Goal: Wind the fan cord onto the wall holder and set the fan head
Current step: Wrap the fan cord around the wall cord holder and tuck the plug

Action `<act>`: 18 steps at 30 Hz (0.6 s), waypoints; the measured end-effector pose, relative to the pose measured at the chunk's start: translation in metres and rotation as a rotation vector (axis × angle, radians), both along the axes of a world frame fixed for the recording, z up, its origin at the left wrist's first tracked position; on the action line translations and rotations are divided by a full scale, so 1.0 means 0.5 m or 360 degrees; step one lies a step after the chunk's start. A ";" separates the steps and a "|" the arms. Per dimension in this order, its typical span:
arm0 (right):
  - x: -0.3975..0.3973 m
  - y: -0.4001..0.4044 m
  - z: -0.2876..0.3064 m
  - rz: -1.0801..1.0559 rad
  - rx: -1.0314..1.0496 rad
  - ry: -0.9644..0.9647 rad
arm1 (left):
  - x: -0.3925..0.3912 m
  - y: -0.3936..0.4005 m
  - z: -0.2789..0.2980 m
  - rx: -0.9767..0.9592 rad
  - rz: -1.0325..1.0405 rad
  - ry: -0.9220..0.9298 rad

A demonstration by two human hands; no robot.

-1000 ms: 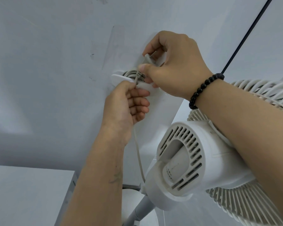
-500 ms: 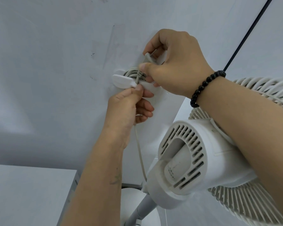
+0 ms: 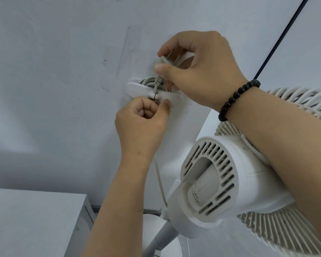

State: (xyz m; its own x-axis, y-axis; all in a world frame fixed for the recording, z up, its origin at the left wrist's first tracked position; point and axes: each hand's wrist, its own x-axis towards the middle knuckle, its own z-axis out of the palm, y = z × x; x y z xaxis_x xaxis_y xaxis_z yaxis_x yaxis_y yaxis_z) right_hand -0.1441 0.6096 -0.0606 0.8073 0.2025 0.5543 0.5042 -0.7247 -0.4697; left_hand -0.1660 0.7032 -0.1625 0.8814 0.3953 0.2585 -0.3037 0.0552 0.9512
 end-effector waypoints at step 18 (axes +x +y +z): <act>-0.036 0.002 0.005 -0.0058 0.0077 0.0034 | -0.094 0.019 0.056 -0.0216 -0.0164 0.0188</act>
